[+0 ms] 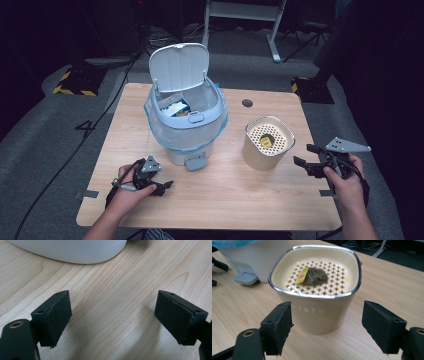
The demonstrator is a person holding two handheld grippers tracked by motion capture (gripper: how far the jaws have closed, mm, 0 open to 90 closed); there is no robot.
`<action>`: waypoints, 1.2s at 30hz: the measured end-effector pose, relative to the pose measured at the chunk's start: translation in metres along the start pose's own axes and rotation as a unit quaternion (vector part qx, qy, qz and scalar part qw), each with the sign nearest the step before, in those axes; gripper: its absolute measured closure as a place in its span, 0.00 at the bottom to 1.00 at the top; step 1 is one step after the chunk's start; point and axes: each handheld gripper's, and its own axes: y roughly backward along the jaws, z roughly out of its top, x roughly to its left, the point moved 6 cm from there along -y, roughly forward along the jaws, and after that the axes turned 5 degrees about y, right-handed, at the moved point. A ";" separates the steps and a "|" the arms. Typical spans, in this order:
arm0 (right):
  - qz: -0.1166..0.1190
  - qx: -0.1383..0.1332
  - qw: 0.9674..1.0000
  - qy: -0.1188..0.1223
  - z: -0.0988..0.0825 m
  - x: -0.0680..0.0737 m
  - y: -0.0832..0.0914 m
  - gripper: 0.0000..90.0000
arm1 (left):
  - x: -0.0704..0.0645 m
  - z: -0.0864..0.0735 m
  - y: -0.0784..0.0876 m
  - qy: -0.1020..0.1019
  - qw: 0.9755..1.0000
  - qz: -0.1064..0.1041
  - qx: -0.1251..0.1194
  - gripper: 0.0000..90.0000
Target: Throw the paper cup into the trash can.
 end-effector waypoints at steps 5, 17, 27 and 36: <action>-0.012 0.010 1.000 -0.015 -0.024 0.003 -0.007 0.27 | 0.001 0.000 0.000 -0.002 1.000 0.003 0.001 0.16; -0.025 0.048 0.998 -0.040 -0.072 0.009 -0.027 0.26 | 0.001 0.000 0.000 0.000 1.000 0.004 0.000 0.16; -0.039 0.092 0.994 -0.044 -0.106 0.015 -0.048 0.25 | 0.001 0.000 0.000 0.003 1.000 0.005 0.000 0.16; -0.056 0.094 0.994 -0.029 -0.112 0.021 -0.060 0.13 | 0.002 0.000 0.000 0.004 1.000 0.005 0.000 0.16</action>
